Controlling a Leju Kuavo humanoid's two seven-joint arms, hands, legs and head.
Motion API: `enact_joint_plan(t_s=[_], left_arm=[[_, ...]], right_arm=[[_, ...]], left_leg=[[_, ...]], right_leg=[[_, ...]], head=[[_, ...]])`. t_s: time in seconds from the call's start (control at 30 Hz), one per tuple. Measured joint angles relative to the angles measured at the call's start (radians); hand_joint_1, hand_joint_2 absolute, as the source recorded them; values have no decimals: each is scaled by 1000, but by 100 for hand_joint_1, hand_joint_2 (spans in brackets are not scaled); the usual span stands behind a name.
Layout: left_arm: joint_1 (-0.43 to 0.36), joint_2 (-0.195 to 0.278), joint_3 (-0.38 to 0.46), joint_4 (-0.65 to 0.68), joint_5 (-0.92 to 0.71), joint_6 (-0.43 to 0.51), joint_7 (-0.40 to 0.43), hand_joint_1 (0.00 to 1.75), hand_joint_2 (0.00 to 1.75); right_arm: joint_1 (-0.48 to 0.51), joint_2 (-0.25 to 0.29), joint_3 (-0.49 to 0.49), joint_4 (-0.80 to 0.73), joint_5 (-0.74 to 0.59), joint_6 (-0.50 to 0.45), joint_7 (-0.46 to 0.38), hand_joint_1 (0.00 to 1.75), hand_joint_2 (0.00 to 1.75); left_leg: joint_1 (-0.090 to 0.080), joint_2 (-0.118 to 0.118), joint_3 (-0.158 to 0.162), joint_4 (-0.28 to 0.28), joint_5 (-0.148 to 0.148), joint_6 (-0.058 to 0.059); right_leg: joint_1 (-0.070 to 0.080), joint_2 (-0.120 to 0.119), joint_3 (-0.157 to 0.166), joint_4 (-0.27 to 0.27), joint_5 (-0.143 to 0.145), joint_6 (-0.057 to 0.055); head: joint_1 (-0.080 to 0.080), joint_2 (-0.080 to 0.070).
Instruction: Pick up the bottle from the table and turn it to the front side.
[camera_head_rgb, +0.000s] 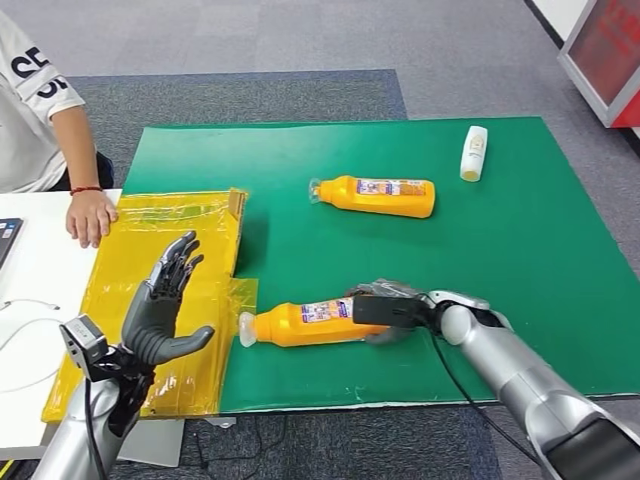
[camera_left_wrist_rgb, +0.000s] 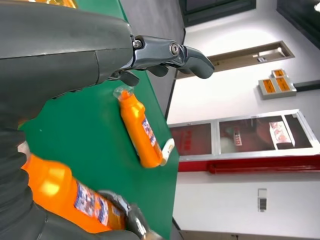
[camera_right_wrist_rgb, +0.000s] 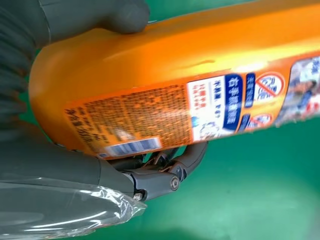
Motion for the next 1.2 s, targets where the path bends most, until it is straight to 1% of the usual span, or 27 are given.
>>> enact_joint_plan(t_s=[0.1, 0.2, 0.37, 0.63, 0.77, 0.9, 0.97, 1.0, 1.1, 1.17, 1.2], left_arm=[[-16, 0, -9, 18, 6, -2, -3, 0, 175], [-23, 1, -20, 30, 14, 0, -4, 0, 175], [-22, 3, -25, 40, 21, 4, -3, 0, 175], [-7, 7, -25, 44, 24, 17, -2, 0, 175], [7, 8, -24, 44, 25, 18, 5, 0, 175], [20, 8, -20, 50, 39, 9, 17, 0, 175], [23, 9, -18, 62, 80, -37, 17, 0, 175], [22, 12, -18, 71, 113, -81, 11, 0, 175], [16, 29, -20, 121, 230, -268, -32, 0, 175], [9, 40, -22, 162, 280, -355, -55, 0, 175], [4, 45, -22, 182, 296, -381, -58, 0, 175]], right_arm=[[48, -31, -61, -6, -132, 47, -76, 175, 175], [99, -47, -115, -31, -217, 77, -102, 175, 175], [166, -56, -186, -78, -291, 92, -104, 175, 175], [233, -57, -259, -142, -354, 106, -91, 175, 175], [260, -48, -290, -175, -380, 105, -80, 175, 175], [291, -27, -319, -221, -407, 109, -73, 175, 175], [304, -11, -333, -252, -413, 108, -62, 175, 175], [308, -2, -337, -265, -414, 105, -55, 175, 175], [308, 31, -340, -305, -416, 94, -28, 175, 175], [306, 52, -337, -329, -418, 86, -15, 175, 175], [305, 61, -335, -340, -418, 82, -10, 175, 175]], left_leg=[[0, 0, 0, 0, 0, 0], [0, 0, 0, 0, 0, 0], [0, 0, -1, 0, 0, 0], [0, 0, -1, 0, 0, 0], [0, 0, -1, 0, 0, 0], [0, 0, -2, 0, 0, 0], [0, 0, -2, 0, 0, 0], [0, 0, -2, 0, 0, 0], [0, 0, -2, 0, 0, 0], [0, 0, -2, 0, 0, -1], [0, 0, -2, 0, 0, -1]], right_leg=[[0, 0, 0, 0, 0, 0], [0, 0, -1, 0, 0, 0], [0, 0, -1, 0, 0, 0], [0, 0, -1, 0, 0, 0], [0, 0, -1, 0, 0, 0], [0, 0, -1, 0, 0, 0], [0, 0, -1, 0, 0, 0], [0, 0, -1, 0, 0, 0], [0, 0, -2, 0, 0, 0], [0, 0, -2, 0, 0, 0], [0, 0, -2, 1, 0, 0]], head=[[0, 0], [0, 0], [0, 0], [0, 0], [0, 0], [0, 0], [0, 0], [0, 0], [0, 0], [0, 0], [0, 0]])
